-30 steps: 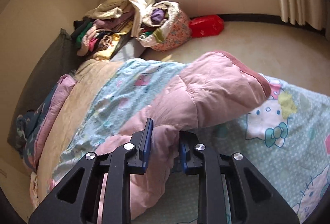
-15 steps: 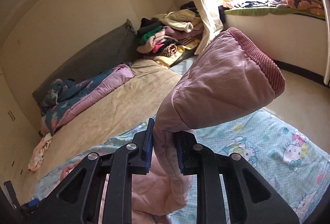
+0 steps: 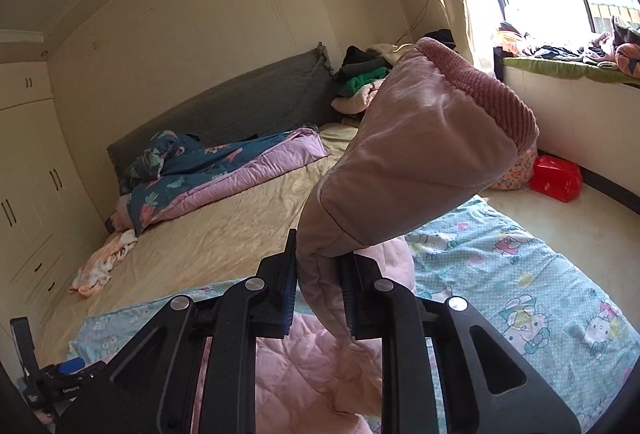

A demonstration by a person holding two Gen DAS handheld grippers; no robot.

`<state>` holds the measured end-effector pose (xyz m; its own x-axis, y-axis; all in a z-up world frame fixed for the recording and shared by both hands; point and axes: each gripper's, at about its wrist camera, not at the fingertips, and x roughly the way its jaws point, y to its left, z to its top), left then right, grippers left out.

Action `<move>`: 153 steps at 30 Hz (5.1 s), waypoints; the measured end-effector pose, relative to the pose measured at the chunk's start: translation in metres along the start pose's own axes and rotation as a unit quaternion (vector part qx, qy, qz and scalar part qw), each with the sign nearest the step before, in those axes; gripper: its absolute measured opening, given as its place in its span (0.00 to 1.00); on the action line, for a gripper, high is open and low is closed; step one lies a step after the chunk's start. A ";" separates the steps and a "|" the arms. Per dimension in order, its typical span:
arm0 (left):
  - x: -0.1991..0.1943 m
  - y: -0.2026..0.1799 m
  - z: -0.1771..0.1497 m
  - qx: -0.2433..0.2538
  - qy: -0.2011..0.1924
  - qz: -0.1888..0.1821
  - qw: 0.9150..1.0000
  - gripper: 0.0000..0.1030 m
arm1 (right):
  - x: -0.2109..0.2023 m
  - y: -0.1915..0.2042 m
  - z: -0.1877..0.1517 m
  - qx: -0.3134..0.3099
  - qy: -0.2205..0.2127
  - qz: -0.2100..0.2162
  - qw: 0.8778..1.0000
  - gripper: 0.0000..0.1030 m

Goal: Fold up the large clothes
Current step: 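Carry the sleeve across the jacket front and lay it down, then open the right gripper and release the sleeve on the jacket, then move the left tool toward the other jacket sleeve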

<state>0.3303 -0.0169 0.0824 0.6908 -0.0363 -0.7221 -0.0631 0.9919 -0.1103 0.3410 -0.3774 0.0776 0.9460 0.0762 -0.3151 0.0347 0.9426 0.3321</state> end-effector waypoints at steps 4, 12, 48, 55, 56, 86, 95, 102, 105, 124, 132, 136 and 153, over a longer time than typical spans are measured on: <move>-0.003 0.013 0.002 -0.015 -0.004 -0.007 1.000 0.92 | 0.007 0.028 -0.006 -0.017 0.005 0.021 1.000 0.18; -0.001 0.037 -0.002 -0.043 0.002 -0.019 0.999 0.92 | 0.022 0.085 -0.020 -0.037 0.023 0.064 0.997 0.18; 0.003 0.160 -0.030 -0.165 0.008 -0.076 0.983 0.92 | 0.121 0.286 -0.215 -0.146 0.192 0.161 0.957 0.21; 0.005 0.170 -0.035 -0.183 0.010 -0.079 0.980 0.92 | 0.122 0.300 -0.259 -0.162 0.235 0.177 0.942 0.32; 0.006 0.171 -0.036 -0.186 0.011 -0.080 0.979 0.92 | 0.123 0.302 -0.265 -0.165 0.244 0.179 0.939 0.35; 0.059 0.116 -0.061 -0.139 0.041 -0.124 0.982 0.14 | 0.089 0.106 -0.199 0.007 0.226 0.083 0.971 0.84; 0.076 0.141 -0.078 -0.135 0.069 -0.069 0.986 0.14 | 0.103 0.115 -0.205 -0.021 0.242 0.077 0.967 0.84; 0.081 0.145 -0.092 -0.142 0.077 -0.066 0.985 0.17 | 0.124 0.106 -0.218 -0.042 0.279 0.018 0.959 0.84; 0.081 0.144 -0.092 -0.142 0.078 -0.066 0.985 0.19 | 0.136 0.091 -0.231 -0.032 0.304 -0.012 0.952 0.84; 0.041 0.145 -0.087 -0.141 0.062 -0.040 0.987 0.87 | 0.079 0.127 -0.214 -0.010 0.262 0.072 0.962 0.93; 0.015 0.160 -0.094 -0.157 0.050 -0.028 0.986 0.91 | 0.049 0.161 -0.205 -0.030 0.234 0.099 0.967 0.96; 0.006 0.168 -0.099 -0.165 0.046 -0.027 0.985 0.91 | 0.037 0.177 -0.202 -0.038 0.224 0.108 0.968 0.96; -0.035 0.212 -0.110 -0.196 0.010 -0.022 0.980 0.91 | -0.002 0.255 -0.196 -0.087 0.200 0.157 0.963 0.96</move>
<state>0.2135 0.1809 0.0098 0.6856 -0.0848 -0.7230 -0.3080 0.8661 -0.3936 0.2849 -0.0736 -0.0112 0.7004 0.4523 -0.5522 -0.3203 0.8905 0.3232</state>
